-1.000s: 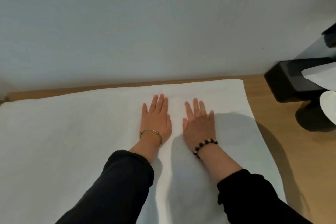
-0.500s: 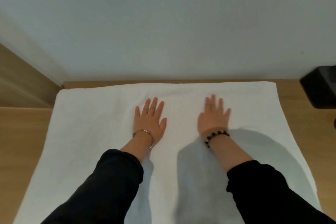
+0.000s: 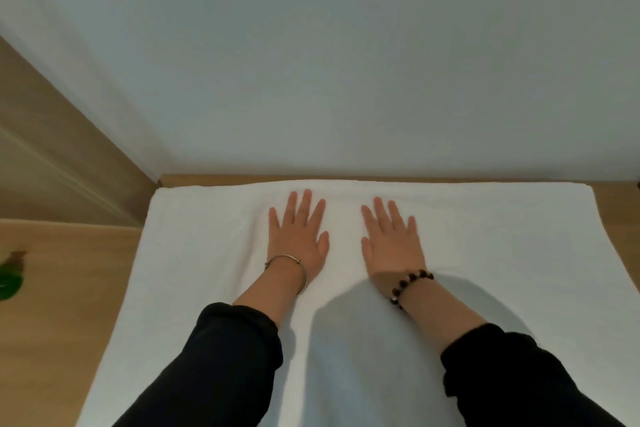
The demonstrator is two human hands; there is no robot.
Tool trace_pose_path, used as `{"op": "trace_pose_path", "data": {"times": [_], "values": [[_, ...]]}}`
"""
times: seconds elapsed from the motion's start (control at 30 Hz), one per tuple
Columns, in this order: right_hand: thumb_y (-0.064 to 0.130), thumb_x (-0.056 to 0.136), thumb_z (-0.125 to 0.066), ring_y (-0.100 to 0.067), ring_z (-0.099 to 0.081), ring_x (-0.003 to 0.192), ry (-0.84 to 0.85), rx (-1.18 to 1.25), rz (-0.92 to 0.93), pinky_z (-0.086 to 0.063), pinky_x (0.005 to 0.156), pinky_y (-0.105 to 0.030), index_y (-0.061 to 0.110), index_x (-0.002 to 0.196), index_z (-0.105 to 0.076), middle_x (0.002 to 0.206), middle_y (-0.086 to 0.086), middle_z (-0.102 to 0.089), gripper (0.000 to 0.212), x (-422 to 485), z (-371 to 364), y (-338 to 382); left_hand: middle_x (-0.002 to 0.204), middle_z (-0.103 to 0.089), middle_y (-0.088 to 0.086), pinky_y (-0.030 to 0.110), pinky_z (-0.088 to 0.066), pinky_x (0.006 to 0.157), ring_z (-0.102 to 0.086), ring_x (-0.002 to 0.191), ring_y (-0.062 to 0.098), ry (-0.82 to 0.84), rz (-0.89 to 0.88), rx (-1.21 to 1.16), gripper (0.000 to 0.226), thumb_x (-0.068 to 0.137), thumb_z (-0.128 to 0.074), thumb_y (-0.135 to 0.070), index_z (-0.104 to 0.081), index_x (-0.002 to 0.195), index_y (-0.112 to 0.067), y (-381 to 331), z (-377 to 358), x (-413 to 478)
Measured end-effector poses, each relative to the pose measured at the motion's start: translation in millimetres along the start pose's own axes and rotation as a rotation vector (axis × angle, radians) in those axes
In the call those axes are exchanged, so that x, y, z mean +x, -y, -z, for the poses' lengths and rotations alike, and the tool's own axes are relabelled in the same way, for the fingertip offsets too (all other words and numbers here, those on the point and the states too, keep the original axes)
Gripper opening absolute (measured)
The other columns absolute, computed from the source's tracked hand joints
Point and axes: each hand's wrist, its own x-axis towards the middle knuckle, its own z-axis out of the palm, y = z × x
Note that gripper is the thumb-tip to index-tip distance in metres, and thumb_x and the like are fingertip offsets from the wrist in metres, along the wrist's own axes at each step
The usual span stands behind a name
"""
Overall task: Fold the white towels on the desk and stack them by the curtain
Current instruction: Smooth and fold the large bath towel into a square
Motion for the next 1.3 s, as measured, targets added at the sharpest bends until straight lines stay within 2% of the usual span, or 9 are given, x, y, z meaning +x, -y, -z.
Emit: {"op": "trace_pose_path", "data": {"times": [0.07, 0.13, 0.33, 0.53, 0.73, 0.83, 0.97, 1.13, 1.3], "values": [[0.041, 0.099, -0.018, -0.016, 0.015, 0.146, 0.007, -0.013, 0.1, 0.009, 0.115, -0.046, 0.029, 0.152, 0.005, 0.159, 0.004, 0.017, 0.059, 14, 0, 5, 0.156, 0.023, -0.006, 0.051, 0.012, 0.113, 0.023, 0.143, 0.019, 0.005, -0.149, 0.038, 0.059, 0.098, -0.013, -0.044, 0.012, 0.149, -0.033, 4, 2, 5], [0.043, 0.097, -0.018, -0.012, 0.014, 0.146, -0.012, 0.024, 0.0, 0.01, 0.115, -0.046, 0.029, 0.152, 0.003, 0.159, 0.006, 0.015, 0.06, 27, 2, -2, 0.157, 0.022, -0.008, 0.051, 0.013, 0.112, 0.022, 0.144, 0.017, 0.012, -0.168, 0.088, 0.059, 0.097, -0.011, -0.049, 0.014, 0.149, -0.034, 21, 4, 10], [0.042, 0.096, -0.018, -0.013, 0.012, 0.146, -0.03, 0.026, -0.134, 0.004, 0.117, -0.047, 0.024, 0.153, 0.003, 0.16, 0.003, 0.013, 0.063, 36, 5, -6, 0.155, 0.025, -0.011, 0.053, 0.003, 0.115, 0.02, 0.144, 0.014, 0.064, 0.194, 0.012, 0.061, 0.095, -0.006, -0.054, 0.016, 0.148, -0.033, 99, 1, -9], [0.032, 0.099, -0.018, -0.02, 0.012, 0.147, 0.001, -0.06, -0.247, 0.003, 0.116, -0.052, 0.017, 0.153, 0.006, 0.159, -0.003, 0.015, 0.061, 36, 15, 18, 0.156, 0.025, -0.009, 0.056, 0.002, 0.113, 0.022, 0.144, 0.02, 0.064, 0.232, -0.06, 0.065, 0.095, -0.009, -0.056, 0.015, 0.149, -0.03, 87, -5, -10], [0.038, 0.1, -0.017, -0.023, 0.018, 0.145, 0.012, 0.069, -0.044, 0.009, 0.115, -0.05, 0.023, 0.152, 0.008, 0.158, -0.003, 0.02, 0.06, 33, -3, 112, 0.155, 0.025, -0.011, 0.054, 0.006, 0.113, 0.023, 0.143, 0.019, 0.072, 0.167, -0.091, 0.062, 0.095, -0.009, -0.054, 0.017, 0.148, -0.034, 81, -5, -14], [0.044, 0.097, -0.013, -0.022, 0.019, 0.145, 0.028, 0.021, -0.034, 0.011, 0.114, -0.05, 0.028, 0.151, 0.012, 0.157, -0.001, 0.022, 0.061, 32, -13, 110, 0.157, 0.021, -0.01, 0.05, 0.006, 0.115, 0.019, 0.144, 0.014, 0.076, 0.135, -0.067, 0.055, 0.098, -0.008, -0.048, 0.013, 0.148, -0.037, 112, -5, -15], [0.048, 0.095, -0.011, -0.019, 0.018, 0.145, 0.01, 0.0, -0.014, 0.009, 0.114, -0.051, 0.03, 0.151, 0.012, 0.158, 0.004, 0.021, 0.063, 31, -15, 95, 0.157, 0.02, -0.009, 0.049, 0.002, 0.117, 0.016, 0.145, 0.015, 0.074, 0.276, -0.068, 0.052, 0.101, -0.008, -0.044, 0.009, 0.149, -0.039, 160, -3, -25], [0.047, 0.094, -0.014, -0.018, 0.013, 0.146, -0.015, 0.015, -0.031, 0.005, 0.116, -0.051, 0.029, 0.152, 0.005, 0.159, 0.004, 0.014, 0.063, 30, -13, 96, 0.159, 0.017, -0.003, 0.052, -0.003, 0.117, 0.013, 0.146, 0.021, 0.092, 0.361, -0.078, 0.053, 0.102, -0.012, -0.04, 0.009, 0.15, -0.032, 154, 11, -27], [0.042, 0.098, -0.015, -0.021, 0.013, 0.146, 0.034, -0.009, -0.065, 0.005, 0.116, -0.053, 0.027, 0.152, 0.007, 0.159, 0.0, 0.015, 0.061, 28, -4, 100, 0.159, 0.014, -0.004, 0.051, 0.0, 0.115, 0.013, 0.146, 0.018, 0.094, 0.121, -0.218, 0.06, 0.101, -0.022, -0.045, 0.006, 0.151, -0.028, 106, 0, -81]]}}
